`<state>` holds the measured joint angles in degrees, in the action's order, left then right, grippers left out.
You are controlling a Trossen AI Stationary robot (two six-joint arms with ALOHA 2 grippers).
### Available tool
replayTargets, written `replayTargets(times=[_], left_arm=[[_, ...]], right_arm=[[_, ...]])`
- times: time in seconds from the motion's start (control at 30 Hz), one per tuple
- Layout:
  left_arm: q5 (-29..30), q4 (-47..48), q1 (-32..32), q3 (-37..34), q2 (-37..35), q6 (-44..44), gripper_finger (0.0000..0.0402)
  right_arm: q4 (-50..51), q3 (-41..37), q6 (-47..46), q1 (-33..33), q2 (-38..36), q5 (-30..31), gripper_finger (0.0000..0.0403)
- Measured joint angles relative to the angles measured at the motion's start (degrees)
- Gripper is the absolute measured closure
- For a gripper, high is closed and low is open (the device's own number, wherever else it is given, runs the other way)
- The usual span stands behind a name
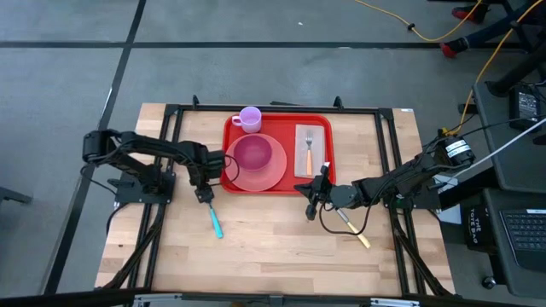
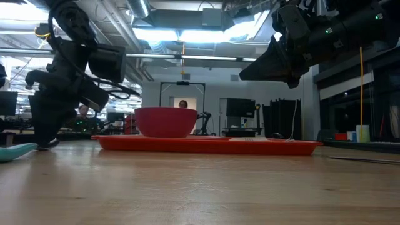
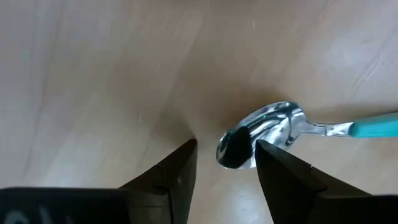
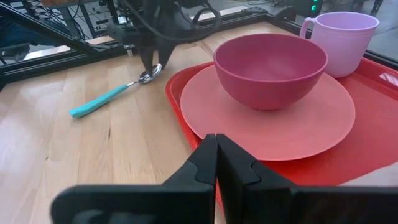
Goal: Set up tray
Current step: Put the blue spoon beside the orange fork on the brown napkin
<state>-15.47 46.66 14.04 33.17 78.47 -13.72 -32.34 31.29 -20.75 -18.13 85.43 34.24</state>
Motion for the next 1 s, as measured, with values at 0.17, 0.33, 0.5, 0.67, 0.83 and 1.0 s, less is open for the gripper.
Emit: replayTargets(times=[0.17,0.33,0.5,0.67,0.83,1.0], left_arm=[[-0.17,-0.14,0.04,0.15,1.34,1.43,0.0245],[-0.26,-0.2,0.04,0.11,1.38,2.0,0.0245],[-0.28,-0.27,0.04,0.05,1.41,2.54,0.0245],[-0.15,-0.37,0.04,0.02,1.45,2.54,0.026],[0.2,-0.61,0.04,0.0,1.49,2.53,0.029],[-0.95,-2.07,0.04,-0.04,1.52,1.25,0.0338]], right_arm=[[0.0,0.0,0.0,0.0,0.0,0.0,0.0395],[0.0,0.0,0.0,0.0,0.0,0.0,0.0395],[0.0,0.0,0.02,0.0,0.0,0.0,0.0395],[0.02,0.0,0.02,0.0,0.0,0.0,0.0395],[0.0,0.0,0.02,0.0,0.0,0.0,0.0395],[0.02,0.0,0.02,0.0,0.0,0.0,0.0395]])
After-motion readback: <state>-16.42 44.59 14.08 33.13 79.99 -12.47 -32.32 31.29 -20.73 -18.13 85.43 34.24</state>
